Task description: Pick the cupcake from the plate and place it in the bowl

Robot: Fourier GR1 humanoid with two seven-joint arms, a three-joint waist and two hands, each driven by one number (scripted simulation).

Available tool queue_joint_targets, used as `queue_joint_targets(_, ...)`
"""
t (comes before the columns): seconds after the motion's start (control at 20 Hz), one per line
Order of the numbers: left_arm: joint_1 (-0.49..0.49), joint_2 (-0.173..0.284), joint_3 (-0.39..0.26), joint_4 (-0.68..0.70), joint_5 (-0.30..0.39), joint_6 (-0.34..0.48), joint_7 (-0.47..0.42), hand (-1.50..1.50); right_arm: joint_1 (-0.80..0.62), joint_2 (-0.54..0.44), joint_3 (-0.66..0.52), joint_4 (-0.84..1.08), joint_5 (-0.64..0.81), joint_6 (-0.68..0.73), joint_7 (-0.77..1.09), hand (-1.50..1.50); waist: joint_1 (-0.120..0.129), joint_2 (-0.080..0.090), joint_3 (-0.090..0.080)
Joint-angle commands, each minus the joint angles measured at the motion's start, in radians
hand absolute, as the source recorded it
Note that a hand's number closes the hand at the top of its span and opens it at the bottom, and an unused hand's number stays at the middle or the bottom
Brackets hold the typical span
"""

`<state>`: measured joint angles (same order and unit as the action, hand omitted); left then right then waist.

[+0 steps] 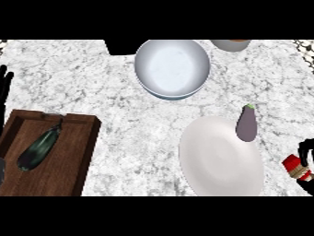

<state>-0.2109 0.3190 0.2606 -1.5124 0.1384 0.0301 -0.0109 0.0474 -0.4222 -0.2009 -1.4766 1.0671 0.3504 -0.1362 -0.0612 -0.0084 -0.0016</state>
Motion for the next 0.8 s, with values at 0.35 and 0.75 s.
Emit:
queue_joint_targets(0.35, 0.011, -0.017, -0.031, -0.057, -0.006, -0.001, 0.043, 0.0, 0.135, -0.017, -0.331, -0.398, -0.092, 0.065, 0.294, 1.5, 0.042, 0.002, 0.0)
queue_joint_targets(0.75, -0.023, -0.029, -0.037, -0.005, -0.018, -0.003, -0.003, 0.0, -0.102, -0.04, -0.402, -0.719, -0.344, 0.317, 0.433, 1.5, 0.053, 0.004, -0.001)
